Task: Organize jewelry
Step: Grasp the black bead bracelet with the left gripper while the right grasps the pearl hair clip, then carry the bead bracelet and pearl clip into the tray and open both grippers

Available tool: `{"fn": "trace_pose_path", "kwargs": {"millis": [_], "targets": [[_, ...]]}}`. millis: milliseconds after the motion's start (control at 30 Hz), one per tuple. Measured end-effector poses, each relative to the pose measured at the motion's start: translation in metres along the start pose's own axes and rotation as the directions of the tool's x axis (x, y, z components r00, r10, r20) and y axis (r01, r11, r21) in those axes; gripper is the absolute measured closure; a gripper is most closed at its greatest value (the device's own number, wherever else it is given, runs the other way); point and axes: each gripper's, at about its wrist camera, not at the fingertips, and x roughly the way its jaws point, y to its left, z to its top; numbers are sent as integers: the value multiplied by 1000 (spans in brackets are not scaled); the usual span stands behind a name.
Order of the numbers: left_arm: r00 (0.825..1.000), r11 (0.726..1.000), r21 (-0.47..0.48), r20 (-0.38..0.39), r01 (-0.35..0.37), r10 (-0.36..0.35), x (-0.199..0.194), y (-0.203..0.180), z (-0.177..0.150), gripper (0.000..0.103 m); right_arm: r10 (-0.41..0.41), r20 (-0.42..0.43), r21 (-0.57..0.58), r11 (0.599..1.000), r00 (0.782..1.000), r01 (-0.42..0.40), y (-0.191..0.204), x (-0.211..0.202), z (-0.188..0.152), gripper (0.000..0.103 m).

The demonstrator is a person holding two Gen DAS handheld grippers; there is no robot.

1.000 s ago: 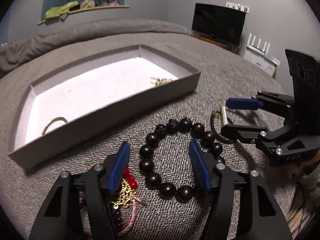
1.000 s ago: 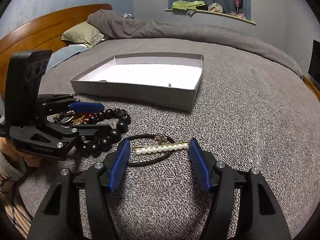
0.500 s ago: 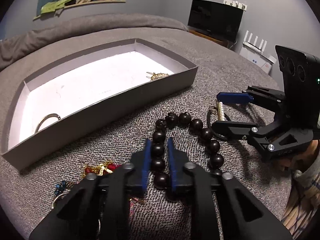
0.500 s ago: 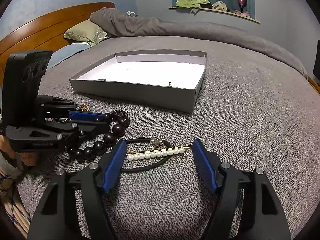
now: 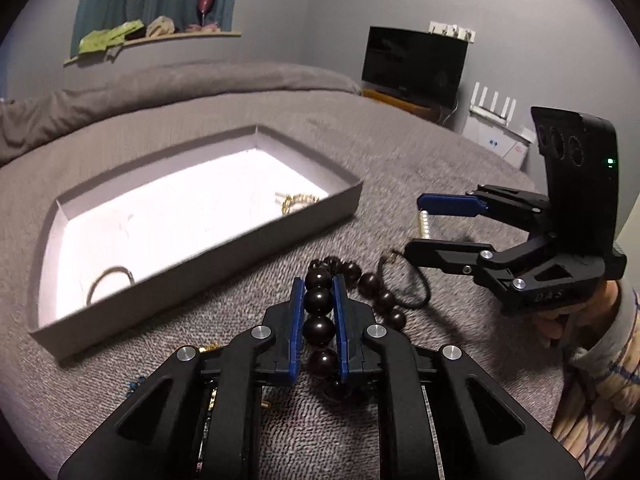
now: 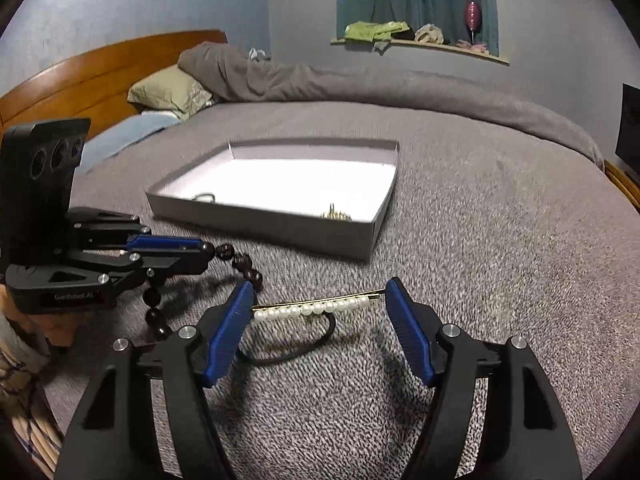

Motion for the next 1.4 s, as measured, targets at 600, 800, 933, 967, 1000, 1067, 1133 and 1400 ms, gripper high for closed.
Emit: {"fn": "trace_pose_path", "kwargs": {"millis": [600,800,933,967,1000,1067,1133,1400], "targets": [[986,997,-62,155,-47,56,-52,34,31,88,52,92,-10,999,994,-51,22,9,36,35],[972,989,-105,203,-101,121,-66,60,44,88,55,97,-2,998,994,-55,21,21,47,35],[962,984,-127,228,-126,153,-68,77,55,88,55,97,15,998,994,-57,18,33,55,35],[960,982,-129,230,-134,161,-67,80,57,88,55,97,18,998,994,-57,18,35,56,35],[958,981,-132,231,-141,169,-66,83,59,88,56,96,22,998,994,-58,17,38,58,35],[954,978,-145,236,-153,184,-62,91,61,88,54,94,24,998,994,-56,16,44,61,35],[953,975,-159,235,-156,191,-59,97,60,88,53,88,25,998,995,-56,16,50,63,35],[957,960,-207,178,-190,227,-35,117,50,88,21,51,26,999,998,-23,12,72,64,35]]}}
